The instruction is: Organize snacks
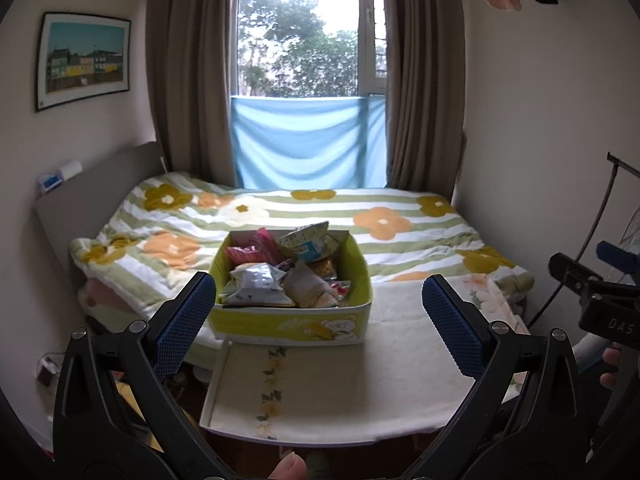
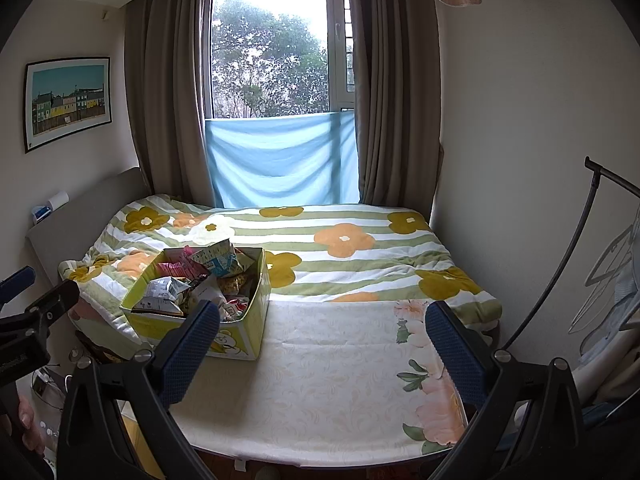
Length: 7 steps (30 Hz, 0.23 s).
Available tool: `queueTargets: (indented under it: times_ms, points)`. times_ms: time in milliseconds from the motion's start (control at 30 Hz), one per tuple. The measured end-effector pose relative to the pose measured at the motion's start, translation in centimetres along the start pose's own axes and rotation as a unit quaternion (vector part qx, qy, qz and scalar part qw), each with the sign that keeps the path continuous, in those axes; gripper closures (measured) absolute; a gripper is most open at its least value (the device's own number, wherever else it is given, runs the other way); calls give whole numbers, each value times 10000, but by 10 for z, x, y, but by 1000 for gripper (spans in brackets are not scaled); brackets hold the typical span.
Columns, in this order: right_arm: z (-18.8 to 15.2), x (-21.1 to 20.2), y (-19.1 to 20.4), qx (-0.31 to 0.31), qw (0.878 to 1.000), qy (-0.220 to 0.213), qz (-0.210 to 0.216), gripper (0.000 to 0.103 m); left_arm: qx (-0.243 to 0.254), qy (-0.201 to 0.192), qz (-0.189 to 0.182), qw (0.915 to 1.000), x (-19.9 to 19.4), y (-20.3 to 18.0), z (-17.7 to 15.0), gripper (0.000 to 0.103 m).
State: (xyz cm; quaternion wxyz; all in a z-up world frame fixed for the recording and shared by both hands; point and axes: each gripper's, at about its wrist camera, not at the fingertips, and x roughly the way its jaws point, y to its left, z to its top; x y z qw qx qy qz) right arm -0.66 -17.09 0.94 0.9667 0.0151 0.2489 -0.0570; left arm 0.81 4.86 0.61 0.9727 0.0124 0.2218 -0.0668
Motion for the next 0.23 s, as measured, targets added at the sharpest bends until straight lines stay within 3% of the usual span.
queueTargets:
  times_ms: [233]
  points:
    - [-1, 4, 2, 2, 10000, 83, 11, 1, -82, 57, -33, 9999, 6, 0, 0, 0]
